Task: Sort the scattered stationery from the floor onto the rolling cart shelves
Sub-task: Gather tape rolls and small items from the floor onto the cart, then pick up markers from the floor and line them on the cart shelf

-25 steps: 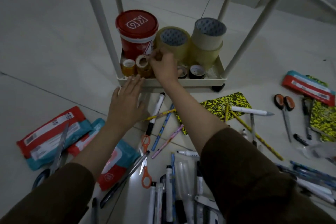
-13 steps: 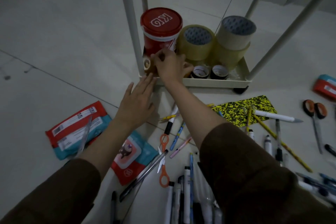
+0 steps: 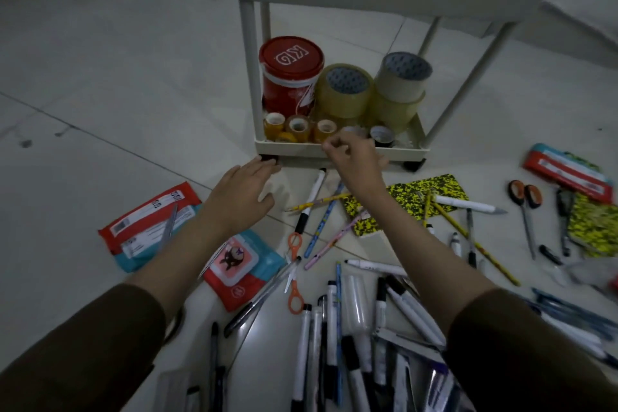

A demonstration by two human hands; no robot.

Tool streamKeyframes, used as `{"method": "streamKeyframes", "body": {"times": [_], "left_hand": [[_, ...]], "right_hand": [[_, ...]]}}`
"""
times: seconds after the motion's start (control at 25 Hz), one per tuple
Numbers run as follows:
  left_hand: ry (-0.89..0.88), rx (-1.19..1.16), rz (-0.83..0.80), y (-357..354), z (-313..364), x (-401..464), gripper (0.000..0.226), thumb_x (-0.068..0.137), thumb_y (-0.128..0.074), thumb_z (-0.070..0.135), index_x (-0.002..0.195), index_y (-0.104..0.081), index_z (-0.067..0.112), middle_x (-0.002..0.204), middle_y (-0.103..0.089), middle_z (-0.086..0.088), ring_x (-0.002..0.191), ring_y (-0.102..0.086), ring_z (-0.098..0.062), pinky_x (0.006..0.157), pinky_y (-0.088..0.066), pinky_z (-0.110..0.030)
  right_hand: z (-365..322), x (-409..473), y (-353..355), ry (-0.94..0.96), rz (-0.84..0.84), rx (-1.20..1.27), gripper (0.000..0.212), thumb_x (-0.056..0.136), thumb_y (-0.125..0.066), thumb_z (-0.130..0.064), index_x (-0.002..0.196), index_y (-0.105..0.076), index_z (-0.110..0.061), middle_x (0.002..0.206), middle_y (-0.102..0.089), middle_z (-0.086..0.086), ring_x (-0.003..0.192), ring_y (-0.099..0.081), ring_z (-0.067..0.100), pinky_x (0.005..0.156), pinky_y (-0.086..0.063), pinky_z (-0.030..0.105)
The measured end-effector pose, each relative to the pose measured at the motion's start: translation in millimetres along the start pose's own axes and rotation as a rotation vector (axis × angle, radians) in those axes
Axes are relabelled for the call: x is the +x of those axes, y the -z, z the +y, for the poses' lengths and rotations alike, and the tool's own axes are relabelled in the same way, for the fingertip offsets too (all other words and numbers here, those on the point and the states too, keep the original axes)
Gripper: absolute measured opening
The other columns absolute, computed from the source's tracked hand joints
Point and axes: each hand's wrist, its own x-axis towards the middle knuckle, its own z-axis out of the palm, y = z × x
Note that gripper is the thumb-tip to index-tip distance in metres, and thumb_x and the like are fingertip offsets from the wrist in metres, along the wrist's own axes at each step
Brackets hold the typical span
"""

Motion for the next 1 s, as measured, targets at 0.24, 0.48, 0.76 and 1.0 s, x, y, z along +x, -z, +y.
{"method": "streamKeyframes", "body": {"times": [0.24,0.48,0.76,1.0], "left_hand": [[-0.060,-0.030,-0.080,-0.3,32.0,-13.4,0.033,0.094,-0.046,0.019,0.127,-0.051,0.019,0.131,-0.052,0.000,0.119,-0.047,-0.018,0.098,-0.038,-0.034],[-0.148,0.114,-0.150,13.6,74.1,9.7,0.024,0.095,-0.044,0.028,0.114,-0.058,0.029,0.111,-0.062,0.007,0.094,-0.055,-0.012,0.072,-0.045,-0.029],[-0.130,0.005,-0.094,-5.9,117.8,30.6,0.019,0.091,-0.049,0.023,0.105,-0.061,0.029,0.097,-0.065,0.002,0.087,-0.059,-0.018,0.073,-0.049,-0.034],[-0.202,0.028,-0.255,-70.1,155.2,0.0,0.023,0.094,-0.043,0.023,0.111,-0.059,0.026,0.105,-0.065,0.001,0.091,-0.060,-0.017,0.067,-0.043,-0.027]], "right_hand": [[54.4,-92.8,40.9,0.041,-0.139,-0.077,0.011,0.090,-0.058,-0.015,0.086,-0.067,-0.009,0.082,-0.068,0.005,0.075,-0.060,0.024,0.073,-0.049,0.045],[117.8,-145.7,119.7,-0.122,-0.087,-0.240,0.011,0.091,-0.055,-0.011,0.093,-0.064,-0.016,0.084,-0.063,-0.004,0.066,-0.054,0.013,0.060,-0.042,0.027],[153.7,-162.1,174.8,-0.312,0.074,-0.195,0.011,0.092,-0.052,-0.007,0.091,-0.062,-0.010,0.087,-0.066,0.013,0.070,-0.059,0.032,0.063,-0.050,0.044],[142.7,-156.1,144.3,-0.307,-0.211,-0.311,0.019,0.091,-0.055,-0.016,0.108,-0.053,-0.007,0.098,-0.062,0.017,0.090,-0.059,0.033,0.068,-0.045,0.034]]}}
